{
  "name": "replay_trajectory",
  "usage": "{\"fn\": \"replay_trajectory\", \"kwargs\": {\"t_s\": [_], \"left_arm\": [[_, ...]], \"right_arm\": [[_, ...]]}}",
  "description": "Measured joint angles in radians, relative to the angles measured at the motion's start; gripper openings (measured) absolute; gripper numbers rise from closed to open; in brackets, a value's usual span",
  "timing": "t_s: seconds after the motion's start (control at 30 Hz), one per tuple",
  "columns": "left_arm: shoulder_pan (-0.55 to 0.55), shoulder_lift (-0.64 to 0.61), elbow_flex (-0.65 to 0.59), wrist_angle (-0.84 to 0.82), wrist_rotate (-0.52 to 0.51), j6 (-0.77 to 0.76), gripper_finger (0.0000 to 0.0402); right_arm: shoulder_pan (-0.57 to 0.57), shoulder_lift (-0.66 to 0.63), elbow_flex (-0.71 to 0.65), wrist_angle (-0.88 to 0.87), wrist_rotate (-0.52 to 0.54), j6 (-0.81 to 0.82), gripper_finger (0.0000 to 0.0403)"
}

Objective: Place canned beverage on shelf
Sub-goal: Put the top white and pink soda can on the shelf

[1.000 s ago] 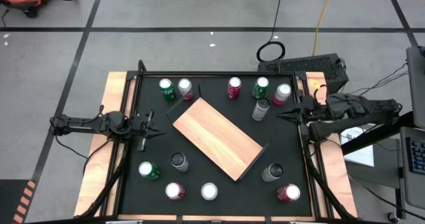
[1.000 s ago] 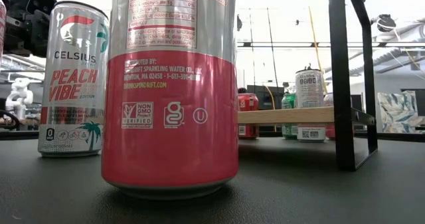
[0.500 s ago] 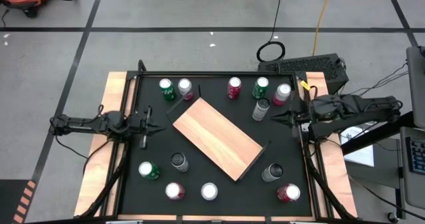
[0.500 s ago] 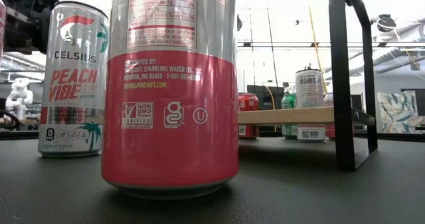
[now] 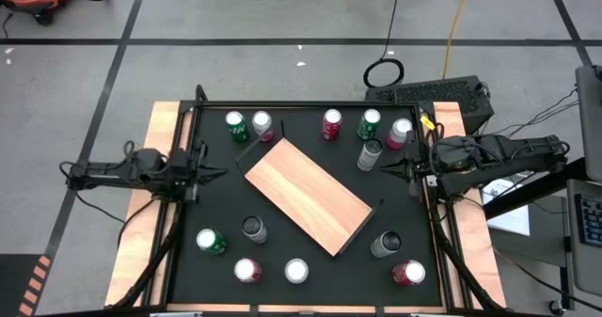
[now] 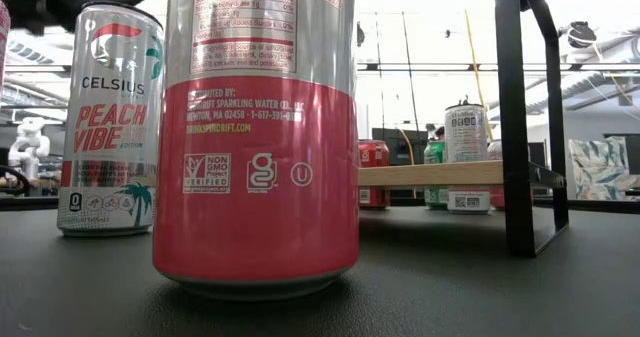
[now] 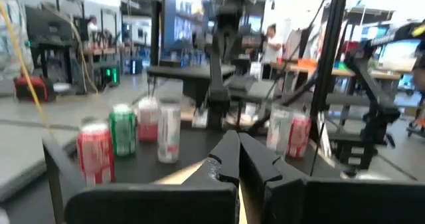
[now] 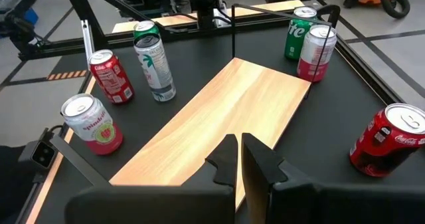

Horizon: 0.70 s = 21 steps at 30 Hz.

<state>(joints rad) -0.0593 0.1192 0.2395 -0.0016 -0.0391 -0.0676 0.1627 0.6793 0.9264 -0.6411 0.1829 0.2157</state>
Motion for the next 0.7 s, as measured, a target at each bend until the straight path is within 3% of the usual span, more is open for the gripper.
{"fn": "replay_trajectory", "kwargs": {"t_s": [0.47,0.7], "left_arm": [[0.0,0.338,0.562,-0.24,-0.005,0.16,0.0],[0.0,0.51,0.703,-0.444,-0.005,0.161,0.0]], "right_arm": [[0.0,0.028,0.0,0.0,0.0,-0.002,0.0],[0.0,0.056,0.0,0.0,0.0,0.0,0.0]]}}
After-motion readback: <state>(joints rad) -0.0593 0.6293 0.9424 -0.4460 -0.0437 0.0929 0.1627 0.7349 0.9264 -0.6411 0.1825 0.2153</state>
